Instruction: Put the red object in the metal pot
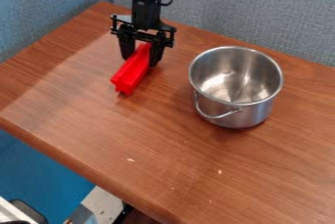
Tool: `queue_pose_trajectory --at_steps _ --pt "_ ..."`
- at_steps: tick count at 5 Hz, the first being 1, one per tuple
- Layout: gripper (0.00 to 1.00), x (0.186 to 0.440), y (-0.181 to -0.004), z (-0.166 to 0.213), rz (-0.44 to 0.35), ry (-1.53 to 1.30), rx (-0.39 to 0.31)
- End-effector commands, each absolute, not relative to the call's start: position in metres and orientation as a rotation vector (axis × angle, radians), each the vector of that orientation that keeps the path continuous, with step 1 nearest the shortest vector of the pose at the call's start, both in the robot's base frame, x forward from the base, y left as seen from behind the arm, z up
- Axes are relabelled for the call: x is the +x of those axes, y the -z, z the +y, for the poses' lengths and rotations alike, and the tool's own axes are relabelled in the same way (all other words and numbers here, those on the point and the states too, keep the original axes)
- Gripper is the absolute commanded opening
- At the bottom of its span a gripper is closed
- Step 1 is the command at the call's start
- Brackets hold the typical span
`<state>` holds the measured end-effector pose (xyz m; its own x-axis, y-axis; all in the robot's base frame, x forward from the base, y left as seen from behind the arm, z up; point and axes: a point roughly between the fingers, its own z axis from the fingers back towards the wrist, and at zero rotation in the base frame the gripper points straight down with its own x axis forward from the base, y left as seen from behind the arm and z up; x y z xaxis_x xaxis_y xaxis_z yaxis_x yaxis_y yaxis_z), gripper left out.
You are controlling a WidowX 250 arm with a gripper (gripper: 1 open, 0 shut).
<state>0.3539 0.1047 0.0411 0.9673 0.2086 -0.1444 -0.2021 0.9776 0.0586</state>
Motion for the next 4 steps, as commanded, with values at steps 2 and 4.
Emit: queue_pose_trajectory --at_steps 2,4 --pt "0.0 0.3594 -0.0815 0.1023 0.048 -0.208 0.059" --pt "0.0 0.3585 -0.0824 0.1015 0.049 -0.212 0.055"
